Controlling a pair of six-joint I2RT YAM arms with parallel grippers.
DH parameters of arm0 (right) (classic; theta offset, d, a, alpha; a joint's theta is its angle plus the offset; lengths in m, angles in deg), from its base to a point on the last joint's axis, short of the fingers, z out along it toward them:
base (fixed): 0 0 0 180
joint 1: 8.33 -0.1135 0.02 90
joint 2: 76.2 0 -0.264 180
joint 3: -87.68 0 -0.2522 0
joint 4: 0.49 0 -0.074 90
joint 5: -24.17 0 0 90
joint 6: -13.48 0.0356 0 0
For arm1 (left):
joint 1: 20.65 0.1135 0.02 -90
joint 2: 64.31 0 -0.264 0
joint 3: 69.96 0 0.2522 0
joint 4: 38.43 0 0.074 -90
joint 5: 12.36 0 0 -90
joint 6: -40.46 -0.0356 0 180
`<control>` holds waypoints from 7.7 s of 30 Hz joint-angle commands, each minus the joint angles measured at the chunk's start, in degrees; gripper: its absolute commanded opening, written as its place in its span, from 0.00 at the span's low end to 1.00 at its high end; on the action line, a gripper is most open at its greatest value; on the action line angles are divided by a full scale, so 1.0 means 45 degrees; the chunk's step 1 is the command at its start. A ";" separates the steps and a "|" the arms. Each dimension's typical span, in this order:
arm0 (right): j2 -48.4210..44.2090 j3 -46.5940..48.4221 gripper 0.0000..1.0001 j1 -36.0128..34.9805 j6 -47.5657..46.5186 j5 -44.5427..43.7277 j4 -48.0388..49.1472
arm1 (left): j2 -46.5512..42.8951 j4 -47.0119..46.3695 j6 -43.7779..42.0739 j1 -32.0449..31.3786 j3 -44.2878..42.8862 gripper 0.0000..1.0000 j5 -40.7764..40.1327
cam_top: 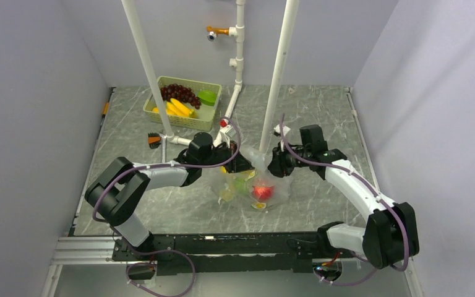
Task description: Place the fake fruits into the plastic bag and tie a complex knot
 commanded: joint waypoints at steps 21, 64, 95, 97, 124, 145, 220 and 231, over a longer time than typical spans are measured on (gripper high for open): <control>-0.1131 0.0050 0.33 0.0212 0.0584 0.1566 0.1328 | -0.0039 -0.1965 0.0930 0.0522 0.0097 0.00 0.2844; 0.0854 -0.0110 0.78 -0.3740 0.4945 0.0153 0.7787 | 0.2034 -0.2679 0.1539 0.0730 -0.2035 0.00 0.6139; 0.0136 -0.0080 0.33 -0.1601 0.4662 0.1535 0.5923 | 0.1393 -0.2988 0.0638 0.0831 -0.0740 0.00 0.6180; 0.0536 0.0223 0.31 -0.1648 0.4748 0.1518 0.6270 | 0.1377 -0.3068 0.0629 0.0817 -0.0590 0.00 0.6189; -0.2548 0.0265 0.52 -0.0642 0.1920 0.1081 0.1122 | 0.1107 -0.3867 0.0931 0.1124 -0.0259 0.00 0.6223; -0.0182 -0.0451 0.35 -0.2084 0.2949 0.1764 0.4987 | 0.1616 -0.4665 0.1320 0.0953 -0.0747 0.00 0.6563; -0.1628 0.0080 0.00 -0.1975 -0.0712 -0.0070 0.0984 | -0.5778 1.0844 -0.8729 0.1747 -0.1460 0.00 -0.1296; -0.2135 0.0732 0.00 -0.0208 -0.5599 -0.0914 -0.3741 | -0.5818 1.1592 -0.8811 0.3492 -0.0487 0.00 -0.2721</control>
